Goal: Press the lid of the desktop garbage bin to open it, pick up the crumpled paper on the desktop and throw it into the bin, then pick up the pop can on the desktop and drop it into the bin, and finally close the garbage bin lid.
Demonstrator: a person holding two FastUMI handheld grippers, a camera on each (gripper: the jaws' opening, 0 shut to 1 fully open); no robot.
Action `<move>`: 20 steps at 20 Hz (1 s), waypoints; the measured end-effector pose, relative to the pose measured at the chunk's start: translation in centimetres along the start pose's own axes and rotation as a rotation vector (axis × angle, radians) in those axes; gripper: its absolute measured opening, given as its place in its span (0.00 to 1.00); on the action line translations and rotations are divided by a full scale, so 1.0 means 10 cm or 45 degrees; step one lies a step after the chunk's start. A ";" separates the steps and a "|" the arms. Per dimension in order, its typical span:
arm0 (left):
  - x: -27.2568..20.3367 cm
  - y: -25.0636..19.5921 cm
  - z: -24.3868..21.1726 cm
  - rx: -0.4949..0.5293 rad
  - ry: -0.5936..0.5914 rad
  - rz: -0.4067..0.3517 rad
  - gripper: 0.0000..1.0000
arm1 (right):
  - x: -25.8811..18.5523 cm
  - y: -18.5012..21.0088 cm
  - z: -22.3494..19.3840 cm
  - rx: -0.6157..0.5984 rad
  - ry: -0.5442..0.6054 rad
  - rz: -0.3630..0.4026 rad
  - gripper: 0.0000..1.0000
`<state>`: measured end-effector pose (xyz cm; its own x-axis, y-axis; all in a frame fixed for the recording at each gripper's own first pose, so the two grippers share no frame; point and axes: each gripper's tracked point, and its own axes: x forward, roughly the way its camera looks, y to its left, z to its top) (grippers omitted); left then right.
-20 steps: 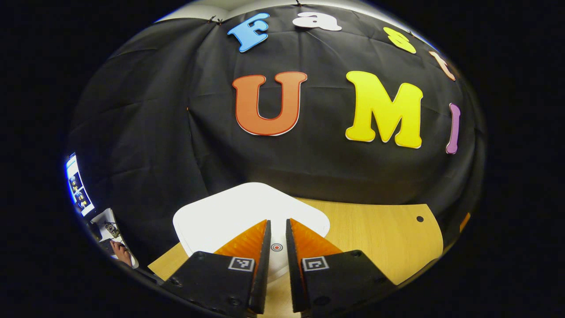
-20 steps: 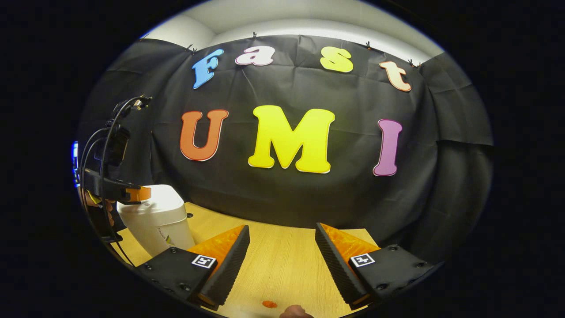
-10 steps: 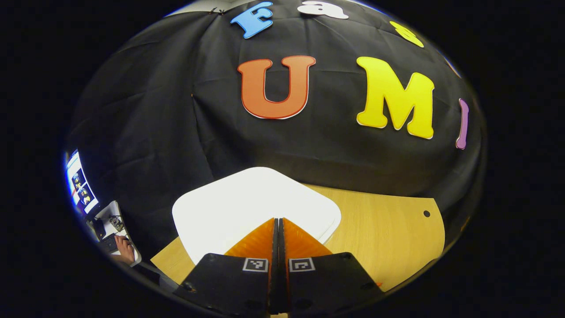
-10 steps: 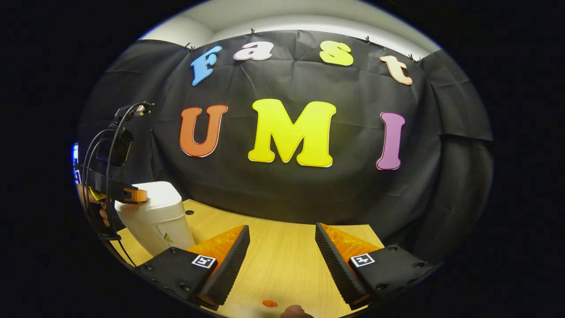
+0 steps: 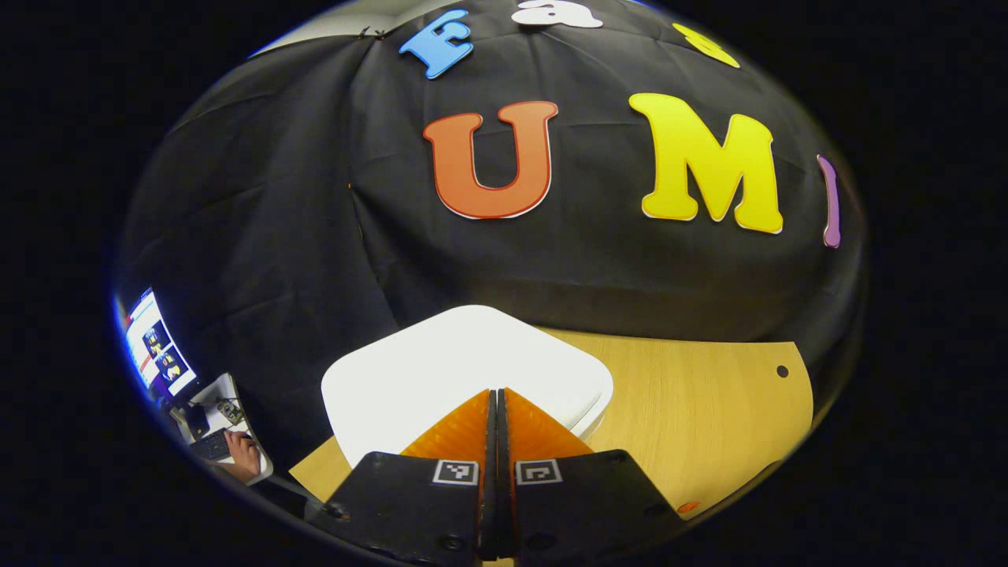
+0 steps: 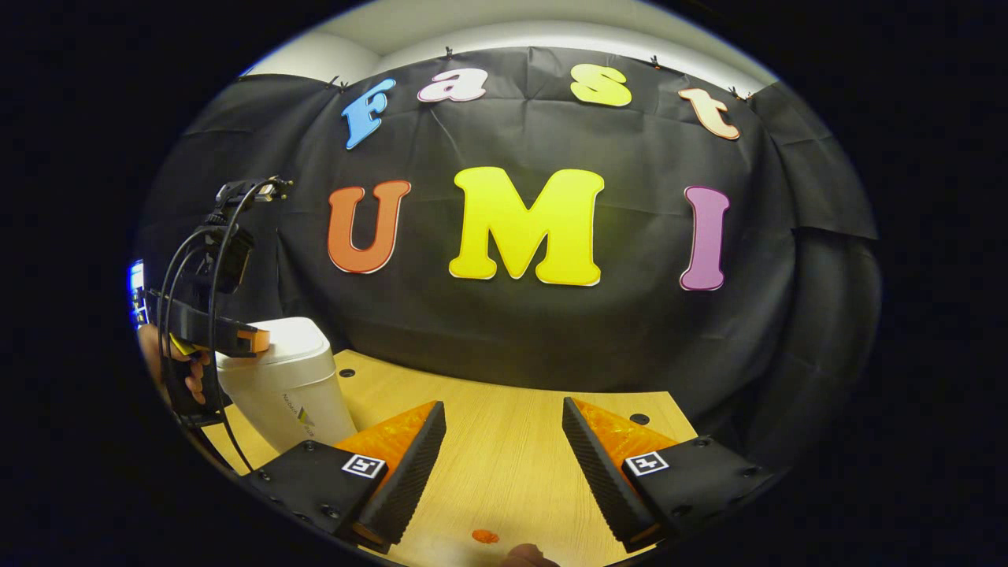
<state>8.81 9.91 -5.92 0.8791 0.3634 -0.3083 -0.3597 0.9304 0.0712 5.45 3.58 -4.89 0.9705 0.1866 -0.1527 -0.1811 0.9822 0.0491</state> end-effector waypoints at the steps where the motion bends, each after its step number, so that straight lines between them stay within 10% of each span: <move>1: 0.00 0.01 0.02 -0.003 -0.003 0.012 0.08 | -0.02 -0.02 0.01 0.010 -0.004 0.003 0.94; 4: -0.13 0.02 0.27 0.045 -0.097 0.034 0.11 | -0.08 -0.08 0.02 0.033 -0.013 0.008 0.94; 10: -0.52 -0.16 0.77 0.139 -0.330 0.018 0.57 | -0.19 -0.19 0.00 0.058 -0.019 0.026 0.94; 13: -0.71 -0.28 0.74 0.102 -0.357 -0.006 0.97 | -0.24 -0.21 -0.01 0.075 -0.025 0.057 0.94; 20: -0.99 -0.45 0.40 -0.005 -0.289 -0.035 0.98 | -0.35 -0.30 -0.18 0.025 0.017 0.140 0.94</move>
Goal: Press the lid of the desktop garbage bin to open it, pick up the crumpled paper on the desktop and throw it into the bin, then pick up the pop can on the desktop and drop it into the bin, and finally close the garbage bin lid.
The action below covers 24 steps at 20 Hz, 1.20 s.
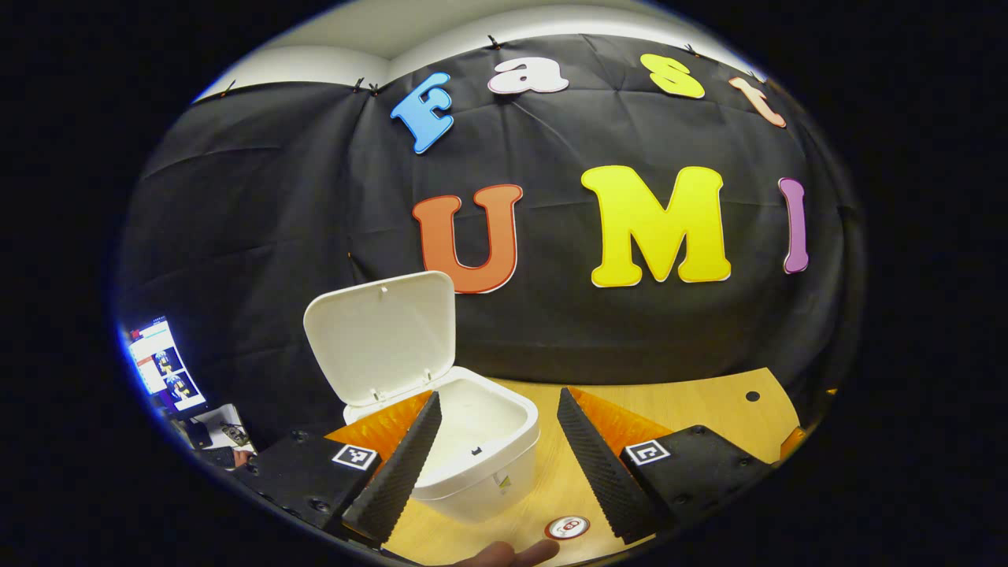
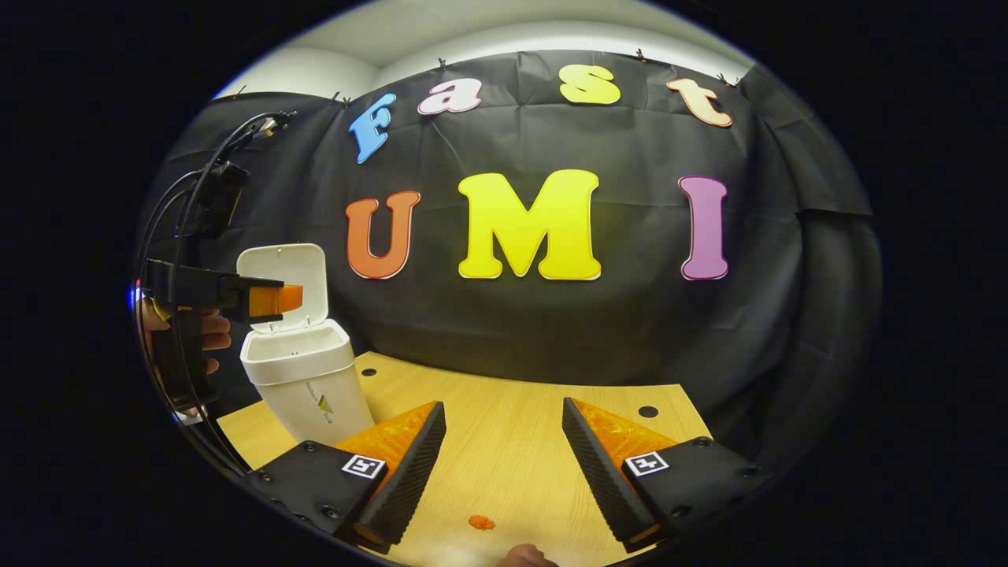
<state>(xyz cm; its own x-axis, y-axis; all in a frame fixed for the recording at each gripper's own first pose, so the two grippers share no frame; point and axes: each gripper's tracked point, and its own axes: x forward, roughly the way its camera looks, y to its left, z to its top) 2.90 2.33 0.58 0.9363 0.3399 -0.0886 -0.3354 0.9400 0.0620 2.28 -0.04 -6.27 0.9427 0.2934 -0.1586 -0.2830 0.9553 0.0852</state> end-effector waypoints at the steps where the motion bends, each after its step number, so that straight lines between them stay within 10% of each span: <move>1: -0.04 -0.02 -0.06 0.000 0.017 0.011 0.98 | -0.01 -0.01 -0.03 -0.005 0.010 0.016 0.94; 9: -0.42 -0.14 -0.65 0.031 0.177 0.112 0.98 | -0.04 -0.10 -0.34 -0.042 0.085 0.130 0.94; 24: -0.67 -0.26 -1.55 0.076 0.402 -0.145 0.98 | 0.30 0.33 -1.72 -0.082 0.484 0.105 0.94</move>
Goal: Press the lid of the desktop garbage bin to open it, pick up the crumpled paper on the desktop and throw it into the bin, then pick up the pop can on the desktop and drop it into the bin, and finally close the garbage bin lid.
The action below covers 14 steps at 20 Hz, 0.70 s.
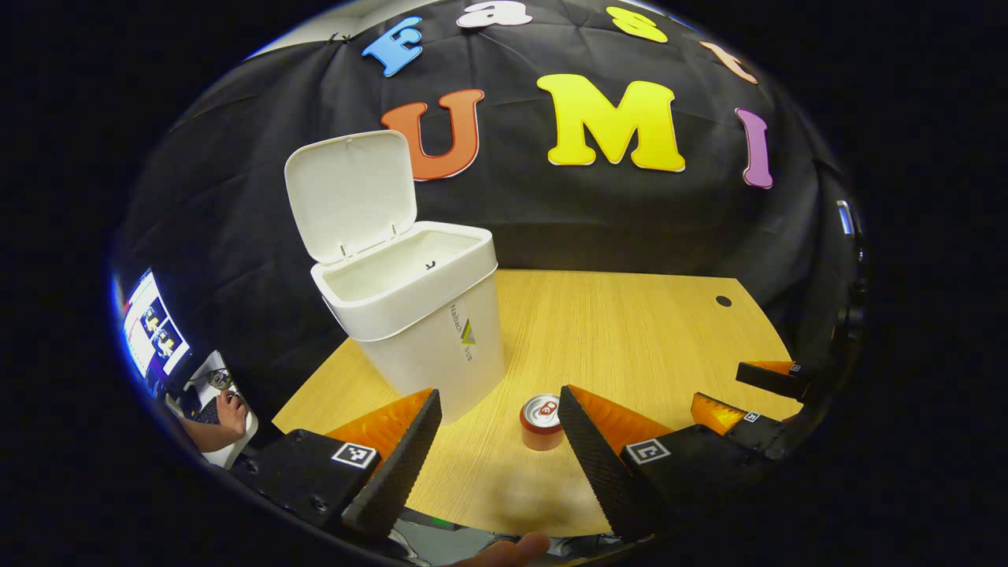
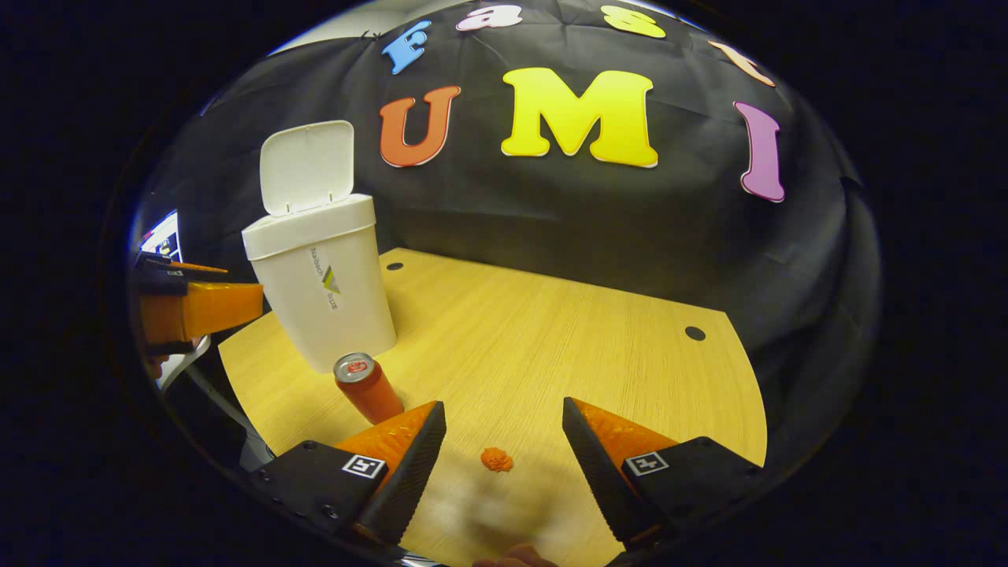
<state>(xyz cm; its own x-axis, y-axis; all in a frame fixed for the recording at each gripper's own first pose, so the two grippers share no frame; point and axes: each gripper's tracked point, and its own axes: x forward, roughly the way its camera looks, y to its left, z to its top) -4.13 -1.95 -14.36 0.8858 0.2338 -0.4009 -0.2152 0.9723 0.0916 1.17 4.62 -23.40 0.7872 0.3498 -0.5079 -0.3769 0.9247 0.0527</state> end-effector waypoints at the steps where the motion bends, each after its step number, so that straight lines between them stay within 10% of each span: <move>1: 0.04 0.04 -0.03 0.004 0.010 -0.007 0.98 | 0.07 0.01 -0.08 -0.002 0.033 -0.011 0.94; 14: 0.24 0.10 -0.29 0.073 0.118 -0.160 0.98 | 0.79 -0.02 -1.06 0.096 0.486 -0.170 0.94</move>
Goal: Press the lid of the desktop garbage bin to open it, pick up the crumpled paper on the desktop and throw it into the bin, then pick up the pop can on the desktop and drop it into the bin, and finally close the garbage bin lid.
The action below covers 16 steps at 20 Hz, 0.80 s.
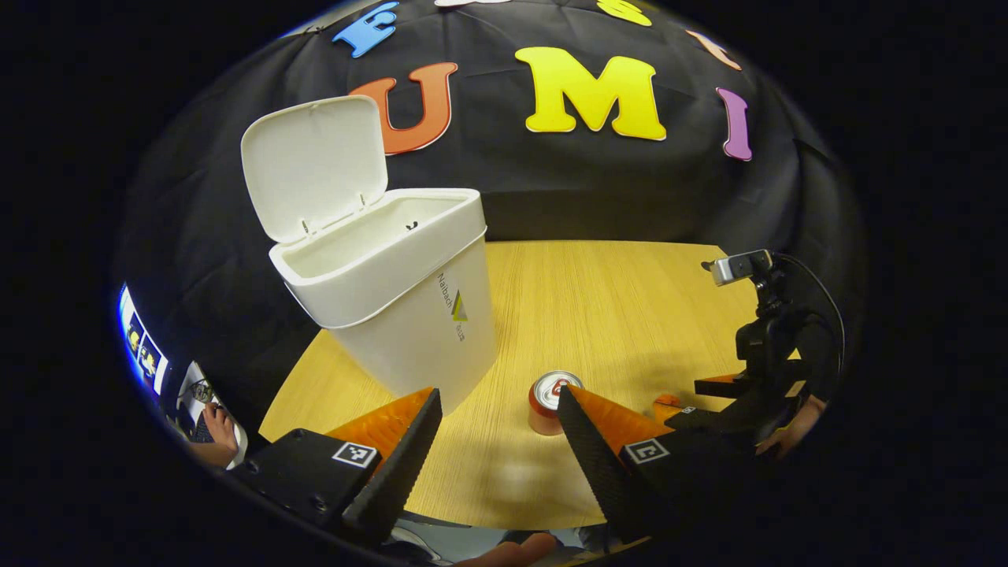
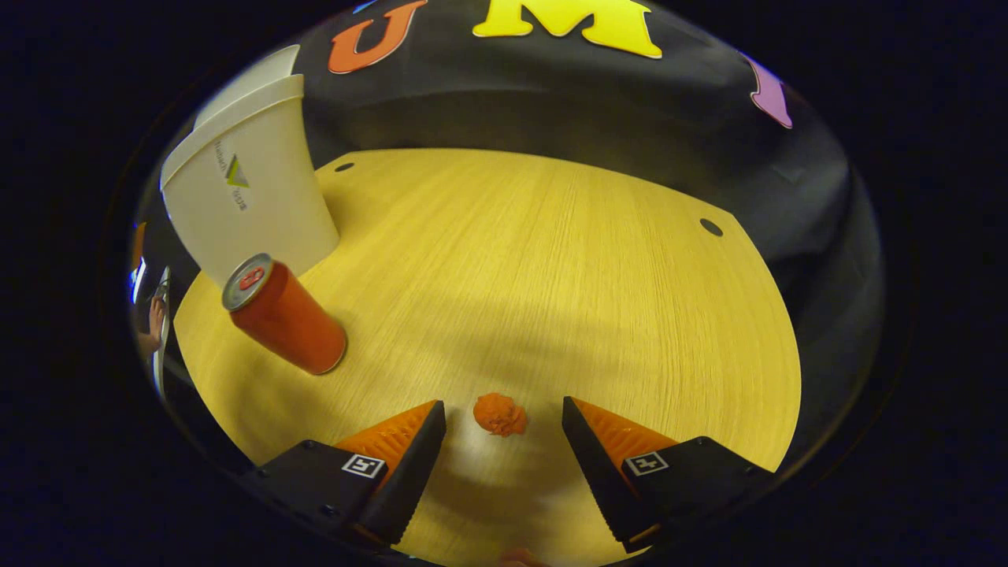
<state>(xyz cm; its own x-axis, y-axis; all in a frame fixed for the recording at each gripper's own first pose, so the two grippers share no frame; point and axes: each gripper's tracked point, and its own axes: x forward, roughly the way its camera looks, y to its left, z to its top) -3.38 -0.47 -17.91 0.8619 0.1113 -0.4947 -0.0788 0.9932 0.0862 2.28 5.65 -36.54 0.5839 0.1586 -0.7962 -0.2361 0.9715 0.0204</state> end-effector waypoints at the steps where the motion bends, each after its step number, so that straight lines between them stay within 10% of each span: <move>1: 0.02 0.00 -0.02 0.001 0.011 -0.007 0.97 | 0.05 -0.02 -0.01 -0.001 0.021 -0.017 0.94; 10: 0.07 0.06 -0.13 -0.018 0.066 -0.040 0.97 | 0.18 0.13 -0.09 -0.016 0.192 -0.035 0.84; 16: 0.06 0.17 -0.23 -0.044 0.098 -0.015 0.97 | 0.15 0.21 -0.09 0.032 0.276 -0.024 0.55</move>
<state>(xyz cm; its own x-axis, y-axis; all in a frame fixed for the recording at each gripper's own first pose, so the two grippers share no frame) -4.12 1.32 -20.07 0.8222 0.1003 -0.5603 -0.0871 0.9949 0.0504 1.95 7.80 -38.20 0.4066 0.1017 -0.9079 -0.2057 0.9785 0.0175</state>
